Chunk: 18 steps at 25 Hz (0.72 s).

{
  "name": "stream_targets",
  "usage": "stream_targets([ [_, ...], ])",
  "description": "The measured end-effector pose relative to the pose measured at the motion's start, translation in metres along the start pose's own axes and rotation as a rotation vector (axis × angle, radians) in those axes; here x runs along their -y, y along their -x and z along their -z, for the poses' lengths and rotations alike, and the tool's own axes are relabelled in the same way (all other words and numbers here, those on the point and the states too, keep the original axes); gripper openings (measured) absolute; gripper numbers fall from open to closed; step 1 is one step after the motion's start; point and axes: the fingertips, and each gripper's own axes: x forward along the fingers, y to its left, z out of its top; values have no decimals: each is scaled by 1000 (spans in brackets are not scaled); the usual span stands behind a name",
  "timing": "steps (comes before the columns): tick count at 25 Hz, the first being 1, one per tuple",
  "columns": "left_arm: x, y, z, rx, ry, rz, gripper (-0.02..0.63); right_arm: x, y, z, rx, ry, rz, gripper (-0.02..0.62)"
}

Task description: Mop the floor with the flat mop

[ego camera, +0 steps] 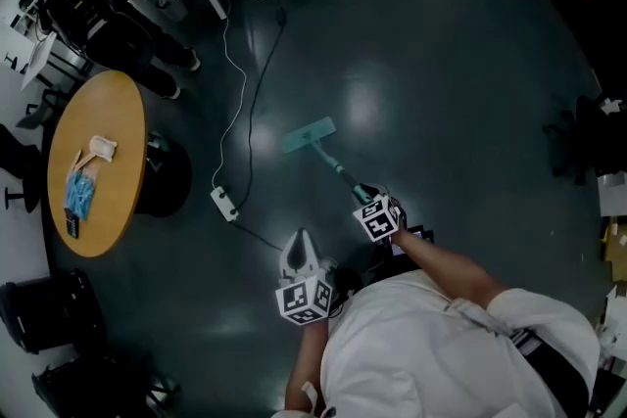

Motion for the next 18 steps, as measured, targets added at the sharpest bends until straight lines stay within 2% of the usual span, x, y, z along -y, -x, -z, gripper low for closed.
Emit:
stream_targets([
  [5,-13,6,8,-13,44,-40,5,11,-72,-64,21,-13,20,115],
  [8,-19,11,10,-10,50,-54,5,15,-86,-76,9,1,22,115],
  [13,-28,8,5,9,55,-55,5,18,-65,-49,-37,23,13,114],
  [18,-25,1,-4,22,49,-29,5,12,12,2,-83,55,-26,114],
])
